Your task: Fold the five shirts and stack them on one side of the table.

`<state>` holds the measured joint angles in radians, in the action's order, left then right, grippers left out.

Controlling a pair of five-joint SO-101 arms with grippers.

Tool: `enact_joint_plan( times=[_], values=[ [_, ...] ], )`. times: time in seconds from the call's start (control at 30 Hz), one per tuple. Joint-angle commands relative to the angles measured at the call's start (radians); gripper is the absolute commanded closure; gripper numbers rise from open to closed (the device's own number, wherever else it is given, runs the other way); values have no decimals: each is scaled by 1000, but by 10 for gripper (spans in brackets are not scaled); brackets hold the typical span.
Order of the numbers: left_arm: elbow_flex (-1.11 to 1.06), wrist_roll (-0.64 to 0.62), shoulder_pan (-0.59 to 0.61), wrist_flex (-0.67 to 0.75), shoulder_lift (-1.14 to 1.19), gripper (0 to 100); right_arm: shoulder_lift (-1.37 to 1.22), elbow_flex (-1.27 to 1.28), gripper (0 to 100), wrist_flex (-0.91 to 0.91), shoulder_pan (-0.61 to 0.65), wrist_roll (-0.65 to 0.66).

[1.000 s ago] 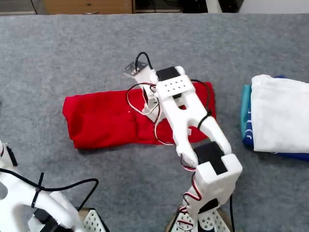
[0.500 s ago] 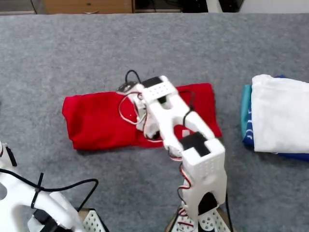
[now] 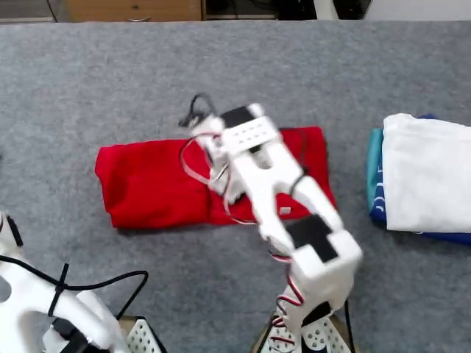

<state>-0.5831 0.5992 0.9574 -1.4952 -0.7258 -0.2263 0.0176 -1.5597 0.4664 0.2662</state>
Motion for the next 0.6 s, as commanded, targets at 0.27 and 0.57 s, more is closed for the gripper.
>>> enact_joint_plan(
  times=[0.27, 0.57],
  values=[
    [293, -373, -640, -178, -7, 979, 529, -61, 995, -115, -289, 0],
    [293, -563, -1143, -60, 209, 978, 763, -59, 994, -117, -578, 0]
  ],
)
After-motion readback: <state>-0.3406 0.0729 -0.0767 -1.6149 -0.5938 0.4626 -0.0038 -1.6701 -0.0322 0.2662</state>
